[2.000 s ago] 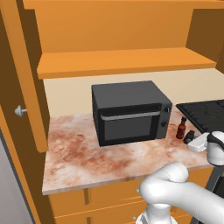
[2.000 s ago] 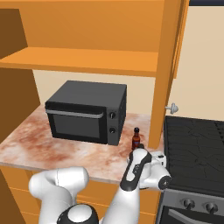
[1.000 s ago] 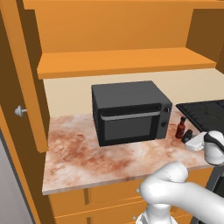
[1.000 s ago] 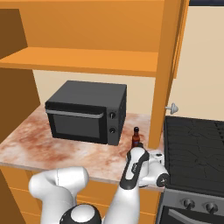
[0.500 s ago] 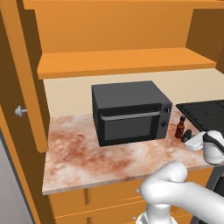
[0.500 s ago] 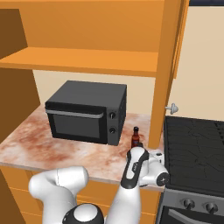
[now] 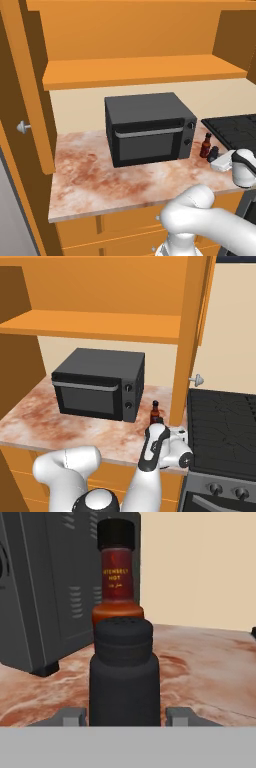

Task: Take 2 condiments from the cabinet and move them on the counter near the stove.Make sure the condiments are lined up with each other, next to each other.

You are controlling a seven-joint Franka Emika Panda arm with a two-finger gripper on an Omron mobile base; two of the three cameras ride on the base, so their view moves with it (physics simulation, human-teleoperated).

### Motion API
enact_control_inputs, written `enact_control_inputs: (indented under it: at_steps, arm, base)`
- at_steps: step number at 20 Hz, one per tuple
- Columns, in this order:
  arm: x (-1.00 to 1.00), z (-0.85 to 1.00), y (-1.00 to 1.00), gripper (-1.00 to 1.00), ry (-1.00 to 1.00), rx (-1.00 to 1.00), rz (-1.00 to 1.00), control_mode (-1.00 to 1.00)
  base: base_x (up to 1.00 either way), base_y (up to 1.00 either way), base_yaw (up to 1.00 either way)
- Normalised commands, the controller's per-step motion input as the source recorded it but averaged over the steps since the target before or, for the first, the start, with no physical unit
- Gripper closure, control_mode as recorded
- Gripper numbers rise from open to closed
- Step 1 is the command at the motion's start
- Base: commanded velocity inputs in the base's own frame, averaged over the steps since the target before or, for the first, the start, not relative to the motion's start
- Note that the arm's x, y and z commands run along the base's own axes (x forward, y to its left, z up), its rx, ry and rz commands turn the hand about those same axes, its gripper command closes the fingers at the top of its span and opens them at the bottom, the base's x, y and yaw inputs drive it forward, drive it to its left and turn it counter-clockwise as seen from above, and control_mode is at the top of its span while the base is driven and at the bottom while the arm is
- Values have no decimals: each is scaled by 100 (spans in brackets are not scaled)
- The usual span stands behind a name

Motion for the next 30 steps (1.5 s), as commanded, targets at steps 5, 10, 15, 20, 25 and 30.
enact_control_inputs:
  at_steps: [5,10,15,20,25,30]
  arm:
    - [-7,2,1,-100,0,0,0,-100]
    - [-26,9,2,-100,0,0,0,-100]
    - [-37,37,16,-100,-8,-2,0,-100]
    - [-49,55,8,-100,-14,-3,-1,-100]
    - [-67,39,0,-100,-8,0,-3,-100]
    - [-79,22,0,-100,0,0,-4,-100]
  base:
    - [0,0,0]
    - [0,0,0]
    - [0,0,0]
    - [0,0,0]
    - [0,0,0]
    - [0,0,0]
